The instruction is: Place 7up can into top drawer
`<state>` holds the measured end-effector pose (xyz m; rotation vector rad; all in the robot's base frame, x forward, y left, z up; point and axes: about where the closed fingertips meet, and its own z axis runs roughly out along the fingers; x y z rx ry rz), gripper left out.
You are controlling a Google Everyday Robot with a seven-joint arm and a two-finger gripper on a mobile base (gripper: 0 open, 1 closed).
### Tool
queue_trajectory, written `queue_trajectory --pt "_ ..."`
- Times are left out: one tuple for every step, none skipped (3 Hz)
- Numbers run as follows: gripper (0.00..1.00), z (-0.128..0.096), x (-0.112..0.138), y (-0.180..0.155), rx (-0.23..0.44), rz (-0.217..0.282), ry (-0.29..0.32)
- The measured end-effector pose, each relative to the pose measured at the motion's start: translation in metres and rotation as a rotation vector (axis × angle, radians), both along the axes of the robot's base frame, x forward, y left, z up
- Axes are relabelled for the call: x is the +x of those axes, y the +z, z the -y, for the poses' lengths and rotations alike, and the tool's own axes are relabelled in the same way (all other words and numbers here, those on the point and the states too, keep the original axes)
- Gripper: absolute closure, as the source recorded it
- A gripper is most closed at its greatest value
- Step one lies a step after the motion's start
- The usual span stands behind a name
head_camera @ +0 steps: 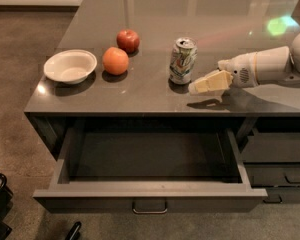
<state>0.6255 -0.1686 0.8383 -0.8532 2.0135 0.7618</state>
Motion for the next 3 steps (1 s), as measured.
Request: queue_trajectory --pt "0.00 -0.021 0.010 0.005 -0.036 0.060 0.032" --pt "0.00 -0.042 0.022 0.009 -0.081 0.121 0.048" --pt "0.00 -0.055 0.029 0.006 -0.116 0.163 0.033"
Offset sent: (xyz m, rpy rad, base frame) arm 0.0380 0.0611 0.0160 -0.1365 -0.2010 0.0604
